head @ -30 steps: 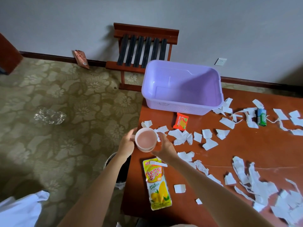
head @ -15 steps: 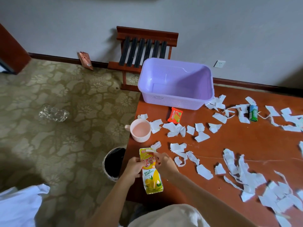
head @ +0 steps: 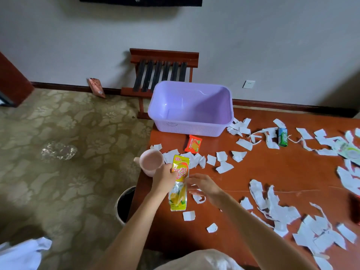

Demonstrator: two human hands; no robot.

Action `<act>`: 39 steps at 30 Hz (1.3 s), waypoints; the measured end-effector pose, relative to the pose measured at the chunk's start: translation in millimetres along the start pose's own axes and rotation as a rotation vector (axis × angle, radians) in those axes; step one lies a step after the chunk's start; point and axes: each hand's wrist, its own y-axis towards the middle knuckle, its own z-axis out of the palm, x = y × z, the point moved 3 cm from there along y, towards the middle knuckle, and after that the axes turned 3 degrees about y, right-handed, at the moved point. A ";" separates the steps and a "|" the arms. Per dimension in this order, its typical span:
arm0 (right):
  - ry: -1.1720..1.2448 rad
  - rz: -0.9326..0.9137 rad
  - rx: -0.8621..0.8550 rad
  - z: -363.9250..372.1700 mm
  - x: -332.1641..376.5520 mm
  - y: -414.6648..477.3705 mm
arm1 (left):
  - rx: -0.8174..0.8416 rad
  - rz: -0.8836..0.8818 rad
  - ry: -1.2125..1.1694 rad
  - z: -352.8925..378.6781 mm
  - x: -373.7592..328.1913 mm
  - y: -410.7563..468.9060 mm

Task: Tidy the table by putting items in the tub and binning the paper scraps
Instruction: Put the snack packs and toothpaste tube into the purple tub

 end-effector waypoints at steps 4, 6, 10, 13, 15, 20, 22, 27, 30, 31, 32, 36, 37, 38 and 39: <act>0.128 -0.064 0.006 -27.2 14.9 -2.2 | 0.040 0.071 -0.069 -2.0 -41.9 26.5; 0.185 -0.086 -0.053 -41.0 21.0 0.1 | 0.047 0.098 -0.044 -3.7 -67.2 36.6; 0.290 -0.039 -0.315 -71.4 30.0 7.3 | 0.023 0.056 0.034 1.2 -85.9 80.9; 0.209 -0.032 -0.441 -91.1 31.9 15.3 | 0.096 -0.024 0.199 16.4 -81.0 116.0; 0.103 -0.032 -0.502 -99.9 33.4 19.7 | 0.142 -0.076 0.251 29.2 -78.2 132.4; -0.098 -0.111 -0.584 -111.0 42.2 18.7 | 0.061 -0.120 0.376 47.2 -71.5 156.5; -0.142 -0.138 -0.613 -112.9 44.6 14.6 | 0.078 -0.115 0.342 53.1 -69.9 160.4; -0.167 -0.228 -0.662 -108.2 47.8 1.8 | 0.101 0.006 0.238 54.5 -77.2 145.2; -0.106 -0.303 -0.737 -104.4 56.5 -8.3 | 0.068 0.142 0.251 41.7 -87.2 120.5; -0.098 -0.327 -0.759 -103.6 61.7 -11.3 | 0.066 0.201 0.254 35.1 -92.3 110.7; -0.097 -0.354 -0.777 -102.8 68.1 -14.0 | 0.069 0.249 0.250 27.0 -97.4 101.5; -0.060 -0.421 -0.814 -102.6 98.5 -16.7 | 0.018 0.331 0.207 -18.9 -123.2 81.8; -0.032 -0.421 -0.823 -103.3 106.2 -15.8 | -0.010 0.325 0.165 -31.8 -129.9 82.1; -0.005 -0.417 -0.833 -104.7 114.0 -14.0 | -0.034 0.302 0.110 -42.9 -134.8 85.8; 0.012 -0.414 -0.839 -105.6 122.5 -12.0 | -0.060 0.279 0.053 -53.4 -139.3 90.1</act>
